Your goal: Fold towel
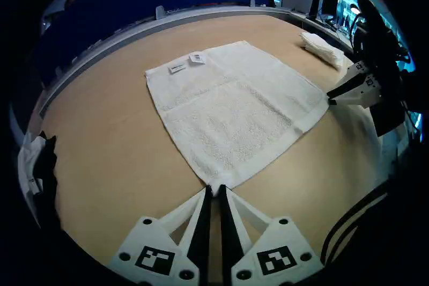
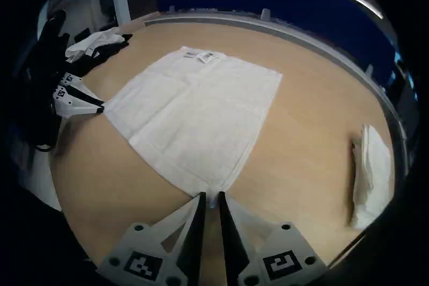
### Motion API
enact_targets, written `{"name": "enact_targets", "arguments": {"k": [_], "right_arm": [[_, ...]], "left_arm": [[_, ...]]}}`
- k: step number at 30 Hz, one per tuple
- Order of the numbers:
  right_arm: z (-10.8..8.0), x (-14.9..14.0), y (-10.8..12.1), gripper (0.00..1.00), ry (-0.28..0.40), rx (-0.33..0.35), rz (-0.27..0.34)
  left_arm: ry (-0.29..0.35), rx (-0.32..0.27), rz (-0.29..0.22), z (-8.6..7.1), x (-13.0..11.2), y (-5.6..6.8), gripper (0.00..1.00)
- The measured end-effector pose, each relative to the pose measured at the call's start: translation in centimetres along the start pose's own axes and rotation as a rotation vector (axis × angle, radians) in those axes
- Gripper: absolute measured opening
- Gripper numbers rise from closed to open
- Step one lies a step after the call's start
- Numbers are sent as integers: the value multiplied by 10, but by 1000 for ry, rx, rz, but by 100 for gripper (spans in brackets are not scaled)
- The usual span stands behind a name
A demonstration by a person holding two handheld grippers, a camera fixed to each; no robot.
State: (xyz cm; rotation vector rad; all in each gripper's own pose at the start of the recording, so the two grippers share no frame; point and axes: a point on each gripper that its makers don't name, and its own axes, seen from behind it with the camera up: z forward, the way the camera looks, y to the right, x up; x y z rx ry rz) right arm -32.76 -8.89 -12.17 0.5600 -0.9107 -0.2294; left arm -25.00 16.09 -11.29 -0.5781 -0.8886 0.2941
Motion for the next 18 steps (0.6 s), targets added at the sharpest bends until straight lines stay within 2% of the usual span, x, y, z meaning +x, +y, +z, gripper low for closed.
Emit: {"name": "enact_targets", "arguments": {"k": [9,18], "right_arm": [[-3,2,2,12,-1,6,7],[-6,6,1,10,4,6,1]], "left_arm": [[17,-23,-60,-1,6,2,10],[26,-24,-51,-3,8,3,10]]}}
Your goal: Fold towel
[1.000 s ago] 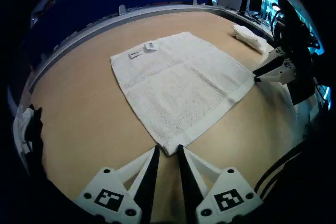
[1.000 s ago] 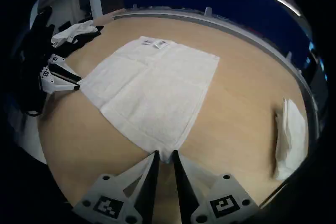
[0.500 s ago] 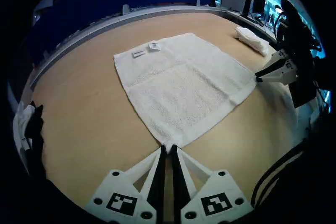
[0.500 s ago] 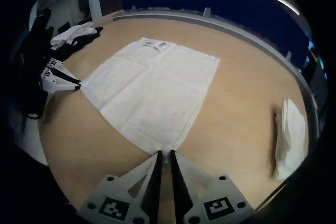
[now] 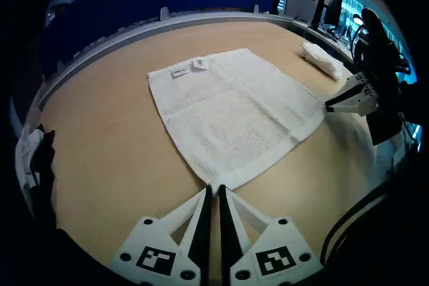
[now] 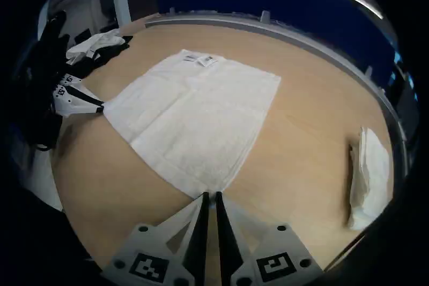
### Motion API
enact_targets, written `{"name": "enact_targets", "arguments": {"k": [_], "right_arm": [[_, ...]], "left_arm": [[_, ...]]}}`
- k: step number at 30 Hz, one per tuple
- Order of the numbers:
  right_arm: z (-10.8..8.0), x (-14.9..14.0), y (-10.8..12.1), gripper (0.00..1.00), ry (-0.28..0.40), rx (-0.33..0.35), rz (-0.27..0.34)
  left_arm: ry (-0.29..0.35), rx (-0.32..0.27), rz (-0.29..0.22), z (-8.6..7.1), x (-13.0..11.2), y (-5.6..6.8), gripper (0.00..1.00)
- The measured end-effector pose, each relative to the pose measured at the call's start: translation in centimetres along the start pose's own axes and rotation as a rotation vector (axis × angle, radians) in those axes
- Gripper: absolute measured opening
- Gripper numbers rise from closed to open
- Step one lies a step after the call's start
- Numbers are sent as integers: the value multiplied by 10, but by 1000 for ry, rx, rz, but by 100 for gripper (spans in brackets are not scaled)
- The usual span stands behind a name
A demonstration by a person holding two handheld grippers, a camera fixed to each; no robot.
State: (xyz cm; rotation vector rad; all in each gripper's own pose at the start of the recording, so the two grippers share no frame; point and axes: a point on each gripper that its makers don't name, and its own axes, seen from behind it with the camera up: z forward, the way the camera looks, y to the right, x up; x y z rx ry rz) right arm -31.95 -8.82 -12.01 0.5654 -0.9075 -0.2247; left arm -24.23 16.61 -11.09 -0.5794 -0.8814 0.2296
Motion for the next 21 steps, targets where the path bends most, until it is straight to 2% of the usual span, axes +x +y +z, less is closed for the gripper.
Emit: {"name": "enact_targets", "arguments": {"k": [12,21], "right_arm": [[1,-3,1,9,-11,-4,9],[1,-6,6,10,-19,-29,-35]], "left_arm": [[5,-2,1,-3,2,3,10],[5,-6,4,-3,2,6,9]]}}
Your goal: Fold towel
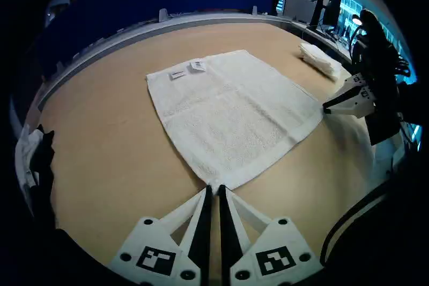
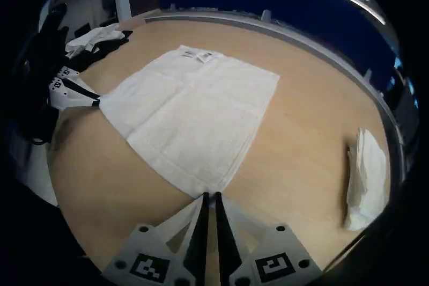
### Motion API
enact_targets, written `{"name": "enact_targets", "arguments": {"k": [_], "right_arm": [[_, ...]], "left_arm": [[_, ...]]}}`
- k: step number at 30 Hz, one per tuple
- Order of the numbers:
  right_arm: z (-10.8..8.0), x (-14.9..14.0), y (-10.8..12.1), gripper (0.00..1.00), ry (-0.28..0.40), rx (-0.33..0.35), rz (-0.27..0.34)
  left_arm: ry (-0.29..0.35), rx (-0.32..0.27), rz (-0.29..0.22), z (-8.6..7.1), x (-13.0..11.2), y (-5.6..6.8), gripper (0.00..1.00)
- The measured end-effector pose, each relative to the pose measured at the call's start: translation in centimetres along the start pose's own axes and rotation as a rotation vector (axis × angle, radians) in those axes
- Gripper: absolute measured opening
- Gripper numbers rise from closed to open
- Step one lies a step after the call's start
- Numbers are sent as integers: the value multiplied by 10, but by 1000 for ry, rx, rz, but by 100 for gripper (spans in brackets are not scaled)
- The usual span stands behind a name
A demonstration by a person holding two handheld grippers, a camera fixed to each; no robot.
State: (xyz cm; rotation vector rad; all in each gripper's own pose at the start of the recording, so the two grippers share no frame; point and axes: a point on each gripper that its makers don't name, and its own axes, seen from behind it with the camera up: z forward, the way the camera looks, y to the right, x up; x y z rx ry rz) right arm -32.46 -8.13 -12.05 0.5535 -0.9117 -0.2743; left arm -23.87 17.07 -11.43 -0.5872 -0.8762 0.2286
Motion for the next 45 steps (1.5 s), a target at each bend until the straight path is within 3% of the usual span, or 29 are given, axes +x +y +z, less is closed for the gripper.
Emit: {"name": "enact_targets", "arguments": {"k": [6,13,22,33,45], "right_arm": [[0,0,2,16,-4,-1,-9],[0,-2,4,34,-7,-5,-7],[0,-3,0,35,-9,0,-4],[0,-5,-5,13,-5,14,14],[-4,1,-2,8,8,26,39]], "left_arm": [[0,0,4,0,2,1,10],[-2,-1,5,0,2,2,10],[-4,-1,8,3,0,2,10],[-7,0,10,6,-3,2,10],[-1,-2,7,0,0,1,9]]}}
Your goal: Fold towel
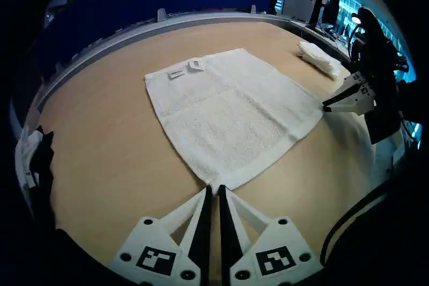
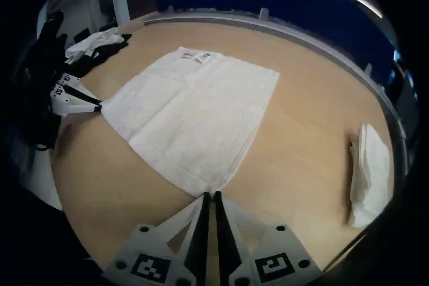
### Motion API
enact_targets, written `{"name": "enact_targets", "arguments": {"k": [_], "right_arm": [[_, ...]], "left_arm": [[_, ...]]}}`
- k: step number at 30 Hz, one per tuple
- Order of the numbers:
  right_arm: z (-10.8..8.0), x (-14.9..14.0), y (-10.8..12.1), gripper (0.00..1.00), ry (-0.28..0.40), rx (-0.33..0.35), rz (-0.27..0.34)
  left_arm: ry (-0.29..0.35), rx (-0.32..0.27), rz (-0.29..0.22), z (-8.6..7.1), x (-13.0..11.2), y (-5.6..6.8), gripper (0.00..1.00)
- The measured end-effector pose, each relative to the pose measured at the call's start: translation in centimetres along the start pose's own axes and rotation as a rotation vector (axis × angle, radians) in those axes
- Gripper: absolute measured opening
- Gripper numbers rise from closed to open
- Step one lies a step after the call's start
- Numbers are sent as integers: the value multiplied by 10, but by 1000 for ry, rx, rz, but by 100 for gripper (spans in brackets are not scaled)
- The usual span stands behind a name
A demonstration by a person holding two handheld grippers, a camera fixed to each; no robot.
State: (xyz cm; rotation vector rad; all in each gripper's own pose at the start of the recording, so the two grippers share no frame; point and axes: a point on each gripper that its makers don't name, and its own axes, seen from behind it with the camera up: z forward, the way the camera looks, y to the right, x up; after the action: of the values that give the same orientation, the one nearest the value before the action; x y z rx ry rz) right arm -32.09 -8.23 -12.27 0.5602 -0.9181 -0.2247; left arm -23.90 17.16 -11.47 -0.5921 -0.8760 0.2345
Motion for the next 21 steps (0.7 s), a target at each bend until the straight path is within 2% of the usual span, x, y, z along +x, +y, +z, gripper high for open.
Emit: {"name": "enact_targets", "arguments": {"k": [11,21], "right_arm": [[-3,13,5,7,21,-1,5],[-20,39,4,7,70,5,6]], "left_arm": [[18,-1,-9,-6,9,-1,9],[49,0,-47,-24,25,-6,9]]}}
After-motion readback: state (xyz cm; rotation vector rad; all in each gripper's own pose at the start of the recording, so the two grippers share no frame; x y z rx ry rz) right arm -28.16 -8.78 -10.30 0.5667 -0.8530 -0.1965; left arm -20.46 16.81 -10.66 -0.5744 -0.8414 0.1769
